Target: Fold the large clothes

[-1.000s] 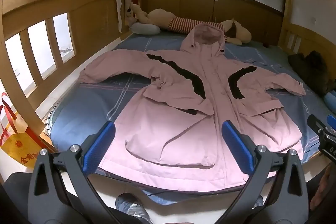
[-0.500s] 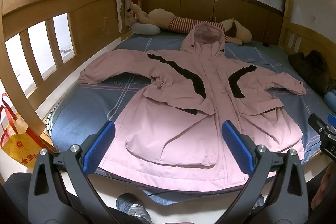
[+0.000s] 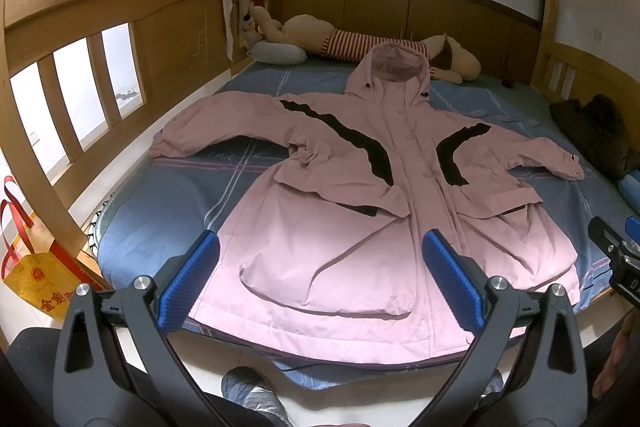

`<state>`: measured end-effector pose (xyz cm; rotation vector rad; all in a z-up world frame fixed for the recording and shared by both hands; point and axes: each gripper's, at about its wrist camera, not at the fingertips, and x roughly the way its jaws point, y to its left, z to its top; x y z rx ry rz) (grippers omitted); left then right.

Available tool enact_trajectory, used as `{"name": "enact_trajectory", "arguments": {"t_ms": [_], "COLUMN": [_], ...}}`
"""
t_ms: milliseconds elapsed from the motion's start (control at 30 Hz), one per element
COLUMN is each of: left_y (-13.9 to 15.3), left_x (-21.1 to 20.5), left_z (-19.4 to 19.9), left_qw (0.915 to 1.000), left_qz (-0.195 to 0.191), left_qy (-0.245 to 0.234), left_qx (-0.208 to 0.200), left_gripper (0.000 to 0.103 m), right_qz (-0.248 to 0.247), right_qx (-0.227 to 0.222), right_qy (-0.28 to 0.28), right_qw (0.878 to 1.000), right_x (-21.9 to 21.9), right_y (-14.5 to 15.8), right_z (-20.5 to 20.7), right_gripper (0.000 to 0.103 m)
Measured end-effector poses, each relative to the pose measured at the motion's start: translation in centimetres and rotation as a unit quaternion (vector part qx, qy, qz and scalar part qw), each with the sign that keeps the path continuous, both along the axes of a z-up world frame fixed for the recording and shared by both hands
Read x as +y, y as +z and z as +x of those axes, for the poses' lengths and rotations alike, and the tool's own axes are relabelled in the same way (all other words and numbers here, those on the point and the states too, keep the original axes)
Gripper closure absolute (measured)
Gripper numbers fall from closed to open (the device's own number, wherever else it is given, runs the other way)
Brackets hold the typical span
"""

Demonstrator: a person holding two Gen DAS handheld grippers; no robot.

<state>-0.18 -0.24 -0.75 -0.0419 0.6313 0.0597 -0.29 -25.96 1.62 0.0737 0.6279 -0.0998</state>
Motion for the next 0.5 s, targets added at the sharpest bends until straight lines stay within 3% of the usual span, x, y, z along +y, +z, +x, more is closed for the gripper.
{"name": "enact_trajectory", "arguments": {"t_ms": [500], "left_y": [0.03], "left_x": [0.32], "left_z": [-0.21], "left_qw": [1.0], "left_qz": [0.002], "left_qy": [-0.001], "left_qx": [0.003], "left_gripper": [0.002], "right_qz": [-0.001], "right_qx": [0.0], "right_qy": [0.001], "right_qw": [1.0], "right_x": [0.02], "right_y": [-0.13], "right_z": [0.03], "right_gripper": [0.001]}}
